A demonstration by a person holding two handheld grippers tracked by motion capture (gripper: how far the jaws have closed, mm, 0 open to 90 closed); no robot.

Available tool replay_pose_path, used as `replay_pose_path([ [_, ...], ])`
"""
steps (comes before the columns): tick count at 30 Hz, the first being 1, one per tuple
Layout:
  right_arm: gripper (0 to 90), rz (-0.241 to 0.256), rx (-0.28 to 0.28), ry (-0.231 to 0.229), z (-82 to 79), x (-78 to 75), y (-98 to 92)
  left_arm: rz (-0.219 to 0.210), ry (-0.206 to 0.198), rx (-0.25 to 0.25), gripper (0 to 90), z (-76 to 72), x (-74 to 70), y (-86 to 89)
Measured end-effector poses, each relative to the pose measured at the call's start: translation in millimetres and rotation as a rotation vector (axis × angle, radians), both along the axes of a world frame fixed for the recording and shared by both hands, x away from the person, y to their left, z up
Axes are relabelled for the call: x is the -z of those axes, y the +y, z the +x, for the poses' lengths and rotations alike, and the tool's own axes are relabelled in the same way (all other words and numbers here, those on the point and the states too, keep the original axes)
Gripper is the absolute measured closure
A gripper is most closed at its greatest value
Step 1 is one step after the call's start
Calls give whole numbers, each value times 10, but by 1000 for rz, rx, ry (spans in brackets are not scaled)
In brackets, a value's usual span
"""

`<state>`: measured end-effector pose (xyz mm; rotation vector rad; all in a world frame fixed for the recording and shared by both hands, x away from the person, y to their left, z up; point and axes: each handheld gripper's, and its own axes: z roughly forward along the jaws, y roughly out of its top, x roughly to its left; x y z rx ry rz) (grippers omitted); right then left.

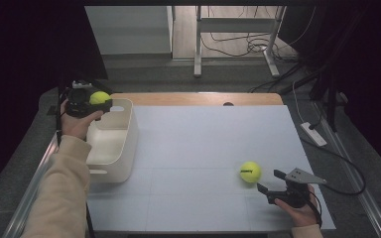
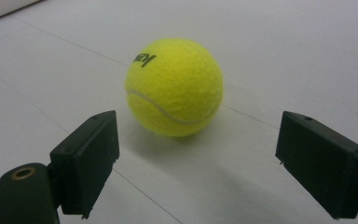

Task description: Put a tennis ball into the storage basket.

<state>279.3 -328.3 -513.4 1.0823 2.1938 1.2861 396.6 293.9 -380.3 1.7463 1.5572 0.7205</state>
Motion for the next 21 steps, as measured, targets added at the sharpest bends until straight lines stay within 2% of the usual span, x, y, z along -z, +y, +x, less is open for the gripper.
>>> replay_pose_path([
  [5,132,-1,-1,0,0,0,1,6,11,-11,259,-1,14,20],
  [12,132,-2,0,0,0,1,2,-39,-40,-8,183,-45,-31,24],
  [21,132,-2,2,1,0,2,-1,-85,-72,101,163,-146,-87,-78],
])
